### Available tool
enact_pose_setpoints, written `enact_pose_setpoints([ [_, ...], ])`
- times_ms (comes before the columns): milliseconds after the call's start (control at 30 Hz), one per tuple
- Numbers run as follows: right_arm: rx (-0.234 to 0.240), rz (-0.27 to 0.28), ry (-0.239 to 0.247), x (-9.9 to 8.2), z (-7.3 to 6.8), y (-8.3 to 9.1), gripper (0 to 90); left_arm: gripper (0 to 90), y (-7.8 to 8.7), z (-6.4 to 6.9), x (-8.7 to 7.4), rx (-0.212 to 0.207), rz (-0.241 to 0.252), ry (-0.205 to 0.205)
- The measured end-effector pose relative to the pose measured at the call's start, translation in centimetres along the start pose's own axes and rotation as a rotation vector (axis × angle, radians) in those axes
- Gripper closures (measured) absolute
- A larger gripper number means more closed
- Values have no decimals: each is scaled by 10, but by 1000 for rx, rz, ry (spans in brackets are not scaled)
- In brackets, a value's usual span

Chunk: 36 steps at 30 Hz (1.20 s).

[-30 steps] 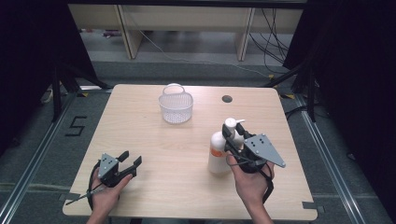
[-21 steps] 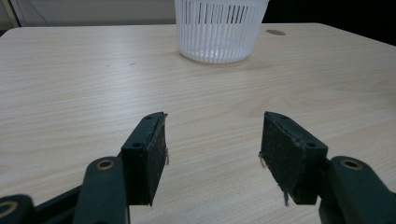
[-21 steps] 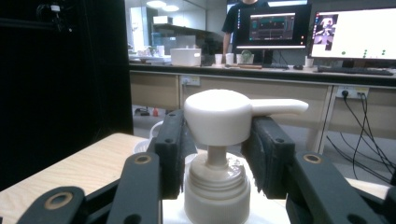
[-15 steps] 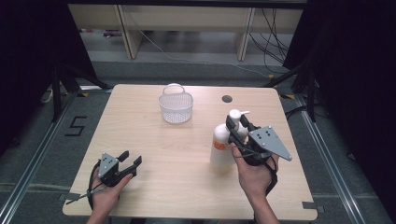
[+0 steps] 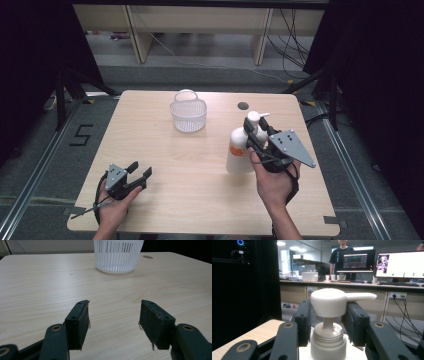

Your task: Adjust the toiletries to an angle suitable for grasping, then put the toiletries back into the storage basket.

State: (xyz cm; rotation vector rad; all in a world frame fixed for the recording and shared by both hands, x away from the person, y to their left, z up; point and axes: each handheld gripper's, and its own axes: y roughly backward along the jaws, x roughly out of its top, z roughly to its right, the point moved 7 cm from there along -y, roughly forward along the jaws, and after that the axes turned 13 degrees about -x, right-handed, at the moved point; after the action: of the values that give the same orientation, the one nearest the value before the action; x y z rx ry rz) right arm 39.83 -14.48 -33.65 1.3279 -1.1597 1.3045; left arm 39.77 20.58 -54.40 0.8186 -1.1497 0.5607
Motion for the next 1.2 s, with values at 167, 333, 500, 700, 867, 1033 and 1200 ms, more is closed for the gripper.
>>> enact_pose_setpoints([
  [167, 3, -14, 3, 1, -1, -1, 603, 401, 0, 0, 0, -3, 7, 0],
  [333, 9, -7, -6, 2, -2, -3, 603, 401, -1, 0, 0, -4, 8, 1],
  [500, -2, 0, 3, 5, 0, -3, 603, 401, 0, 0, 0, -7, 11, 1],
  [700, -8, 5, 10, 6, 2, -4, 603, 401, 0, 0, 0, 2, -1, -3],
  [867, 2, 10, 9, 9, 1, -4, 603, 399, -1, 0, 0, -1, 7, 1],
  [1033, 9, 10, -2, 11, -2, -6, 603, 399, -1, 0, 0, -2, 9, -1],
  [1200, 6, 21, 9, 13, -2, -8, 604, 399, -1, 0, 1, -4, 14, -2],
])
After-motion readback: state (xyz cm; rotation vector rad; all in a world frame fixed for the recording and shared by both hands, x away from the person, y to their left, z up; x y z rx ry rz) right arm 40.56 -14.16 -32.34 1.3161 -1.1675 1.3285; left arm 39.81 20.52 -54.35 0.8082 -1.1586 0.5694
